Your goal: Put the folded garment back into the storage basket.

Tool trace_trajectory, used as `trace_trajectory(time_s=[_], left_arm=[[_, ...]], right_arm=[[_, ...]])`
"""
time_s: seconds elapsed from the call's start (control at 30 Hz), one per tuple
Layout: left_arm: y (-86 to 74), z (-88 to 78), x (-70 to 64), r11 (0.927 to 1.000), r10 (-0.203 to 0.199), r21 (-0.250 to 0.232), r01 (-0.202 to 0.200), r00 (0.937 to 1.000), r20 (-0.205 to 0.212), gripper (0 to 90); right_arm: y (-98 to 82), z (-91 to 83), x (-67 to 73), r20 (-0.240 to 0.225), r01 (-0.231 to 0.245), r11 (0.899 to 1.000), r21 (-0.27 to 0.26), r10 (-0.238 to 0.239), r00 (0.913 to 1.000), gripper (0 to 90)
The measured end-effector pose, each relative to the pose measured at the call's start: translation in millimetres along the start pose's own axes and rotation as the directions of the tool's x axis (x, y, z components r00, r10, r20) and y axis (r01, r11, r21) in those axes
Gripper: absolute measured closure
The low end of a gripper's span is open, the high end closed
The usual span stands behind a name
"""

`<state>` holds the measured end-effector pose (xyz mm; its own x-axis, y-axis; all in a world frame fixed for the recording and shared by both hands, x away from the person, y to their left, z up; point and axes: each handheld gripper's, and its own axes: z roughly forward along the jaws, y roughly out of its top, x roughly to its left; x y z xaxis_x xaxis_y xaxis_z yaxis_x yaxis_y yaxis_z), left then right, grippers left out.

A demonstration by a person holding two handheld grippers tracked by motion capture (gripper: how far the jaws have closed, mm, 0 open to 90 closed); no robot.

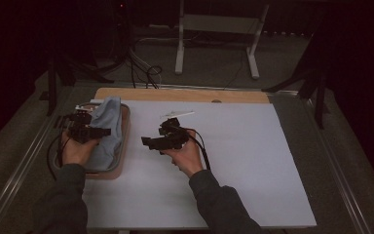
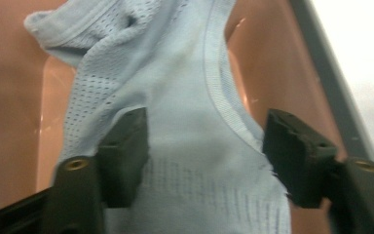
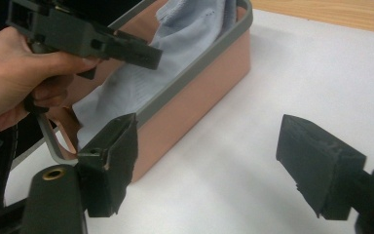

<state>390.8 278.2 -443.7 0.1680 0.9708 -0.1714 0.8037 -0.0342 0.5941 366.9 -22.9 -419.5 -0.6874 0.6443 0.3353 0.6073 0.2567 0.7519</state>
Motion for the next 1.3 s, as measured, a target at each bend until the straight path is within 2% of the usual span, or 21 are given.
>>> trace_trajectory(time_s=[0.17,0.27,0.4,0.63,0.87,1.1,1.2,1.3], left_arm=[[-4.0,-9.1,-3.8,0.9962,-0.020,-0.084,0.023,0.9992,0.036,17.6],[-6.5,-15.5,-7.9,0.9932,-0.005,-0.116,0.009,0.9995,0.030,10.3],[-12.0,-24.5,-15.9,0.9868,0.024,-0.161,-0.015,0.9979,0.060,1.3],[-23.8,-41.6,-31.8,0.9695,0.082,-0.238,-0.057,0.9919,0.097,0.2],[-42.4,-59.8,-45.6,0.9484,0.146,-0.298,-0.109,0.9836,0.106,0.3],[-64.4,-74.0,-52.3,0.9282,0.168,-0.352,-0.121,0.9803,0.105,0.2],[-75.5,-77.3,-53.7,0.9206,0.167,-0.372,-0.119,0.9810,0.099,0.2],[-84.2,-76.9,-55.4,0.9193,0.179,-0.370,-0.135,0.9799,0.089,0.2]], right_arm=[[-3.3,-6.8,-5.9,0.008,-0.002,1.000,-0.007,0.002,1.0000,20.7],[-5.7,-10.9,-9.8,0.016,-0.005,1.000,-0.010,0.005,0.9999,20.2],[-9.8,-16.9,-14.6,0.026,-0.006,1.000,-0.014,0.007,0.9997,19.5],[-16.9,-33.3,-22.7,0.040,-0.005,0.999,-0.032,0.006,0.9992,18.2],[-24.9,-51.8,-30.7,0.062,0.004,0.999,-0.050,-0.001,0.9980,17.6],[-36.3,-68.3,-37.0,0.092,0.027,0.998,-0.061,-0.021,0.9955,16.6],[-41.3,-75.1,-40.0,0.099,0.026,0.997,-0.067,-0.020,0.9948,16.2],[-45.5,-82.8,-43.4,0.109,0.027,0.997,-0.078,-0.018,0.9939,15.6]])
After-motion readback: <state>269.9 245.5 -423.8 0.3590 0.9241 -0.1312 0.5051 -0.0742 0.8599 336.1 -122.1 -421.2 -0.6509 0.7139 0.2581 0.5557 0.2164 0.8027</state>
